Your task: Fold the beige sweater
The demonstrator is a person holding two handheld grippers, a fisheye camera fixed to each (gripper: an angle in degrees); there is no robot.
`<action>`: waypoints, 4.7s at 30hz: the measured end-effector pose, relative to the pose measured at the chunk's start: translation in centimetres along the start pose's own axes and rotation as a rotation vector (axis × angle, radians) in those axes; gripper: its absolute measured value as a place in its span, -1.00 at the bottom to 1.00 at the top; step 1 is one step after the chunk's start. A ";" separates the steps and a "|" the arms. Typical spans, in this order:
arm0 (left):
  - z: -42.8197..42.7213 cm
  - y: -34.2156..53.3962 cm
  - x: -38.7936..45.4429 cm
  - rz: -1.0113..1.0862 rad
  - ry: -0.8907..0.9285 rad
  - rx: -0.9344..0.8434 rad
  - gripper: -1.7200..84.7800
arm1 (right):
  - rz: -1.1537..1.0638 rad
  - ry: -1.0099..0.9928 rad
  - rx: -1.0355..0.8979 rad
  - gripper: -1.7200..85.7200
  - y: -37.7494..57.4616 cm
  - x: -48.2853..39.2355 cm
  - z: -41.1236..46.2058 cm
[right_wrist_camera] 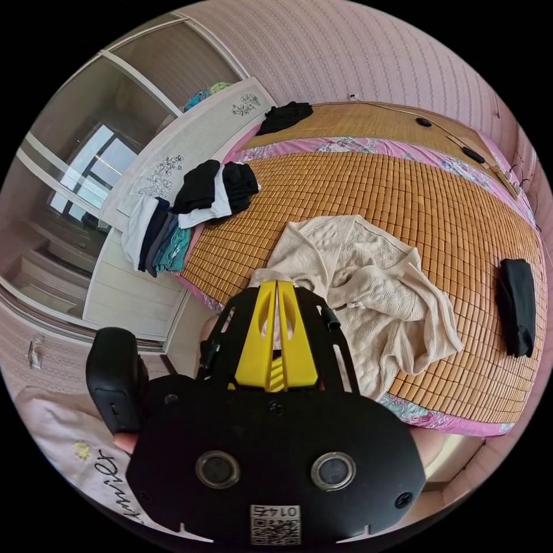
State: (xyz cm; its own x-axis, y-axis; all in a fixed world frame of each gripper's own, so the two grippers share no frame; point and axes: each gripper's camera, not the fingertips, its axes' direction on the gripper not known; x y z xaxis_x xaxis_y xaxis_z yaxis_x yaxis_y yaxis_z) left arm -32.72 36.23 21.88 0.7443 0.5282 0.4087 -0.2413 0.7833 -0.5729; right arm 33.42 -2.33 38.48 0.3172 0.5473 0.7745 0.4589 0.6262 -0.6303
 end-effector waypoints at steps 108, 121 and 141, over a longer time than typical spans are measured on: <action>6.2 -18.6 -21.9 0.550 0.041 0.027 -0.85 | -0.059 0.377 -0.193 -0.72 -13.6 25.0 4.5; 9.5 -16.3 -18.6 0.368 -0.052 -0.138 -0.94 | 0.192 0.218 0.059 -0.91 -8.0 29.7 0.8; -10.3 -2.0 -43.3 -0.255 -0.197 0.212 -0.83 | 0.280 0.288 0.107 -0.87 1.8 26.2 2.6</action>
State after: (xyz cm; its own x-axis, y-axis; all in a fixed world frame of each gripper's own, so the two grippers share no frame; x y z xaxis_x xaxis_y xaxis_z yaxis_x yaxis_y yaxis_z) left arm -58.03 8.42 -2.00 0.6679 0.3442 0.6599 -0.2027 0.9373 -0.2836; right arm 40.38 14.59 57.48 0.6438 0.5366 0.5456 0.2378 0.5374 -0.8091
